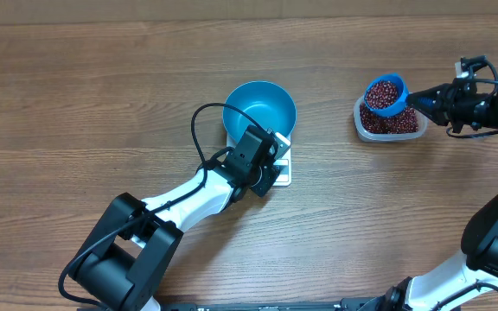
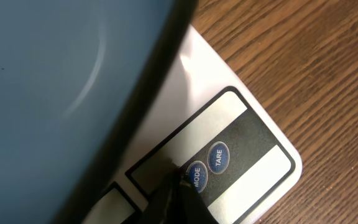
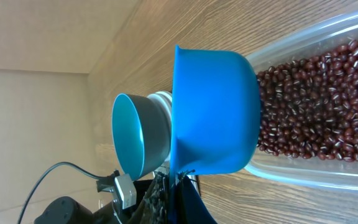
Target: Scoop item into bowl and weigh 150g on scale
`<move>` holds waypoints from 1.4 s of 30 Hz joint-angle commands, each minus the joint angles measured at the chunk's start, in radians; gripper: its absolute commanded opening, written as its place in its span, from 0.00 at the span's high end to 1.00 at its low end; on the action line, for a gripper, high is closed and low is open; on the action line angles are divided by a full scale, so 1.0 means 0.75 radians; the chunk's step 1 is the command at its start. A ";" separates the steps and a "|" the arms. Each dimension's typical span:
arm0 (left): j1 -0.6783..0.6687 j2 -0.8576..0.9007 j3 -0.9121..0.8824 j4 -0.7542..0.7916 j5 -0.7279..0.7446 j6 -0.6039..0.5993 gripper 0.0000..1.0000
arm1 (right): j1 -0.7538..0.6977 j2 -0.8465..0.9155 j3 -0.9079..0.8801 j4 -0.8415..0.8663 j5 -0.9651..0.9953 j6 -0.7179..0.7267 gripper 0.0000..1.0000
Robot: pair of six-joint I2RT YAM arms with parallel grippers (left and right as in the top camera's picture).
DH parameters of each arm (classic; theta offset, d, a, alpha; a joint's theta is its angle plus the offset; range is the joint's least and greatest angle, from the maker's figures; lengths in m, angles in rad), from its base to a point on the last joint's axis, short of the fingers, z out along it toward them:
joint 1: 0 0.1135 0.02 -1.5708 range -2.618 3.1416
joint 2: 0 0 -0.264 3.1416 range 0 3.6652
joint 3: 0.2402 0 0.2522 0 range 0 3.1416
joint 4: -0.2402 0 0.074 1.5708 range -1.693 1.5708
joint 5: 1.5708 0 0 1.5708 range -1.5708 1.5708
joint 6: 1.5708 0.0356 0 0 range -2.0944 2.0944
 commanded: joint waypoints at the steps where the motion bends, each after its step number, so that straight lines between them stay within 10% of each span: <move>1: 0.011 0.032 0.006 -0.001 -0.038 0.026 0.96 | -0.003 -0.010 -0.005 0.007 -0.019 -0.012 0.96; 42: 0.011 0.030 0.010 -0.074 -0.048 0.068 0.96 | -0.003 -0.010 -0.005 0.002 -0.020 -0.012 0.96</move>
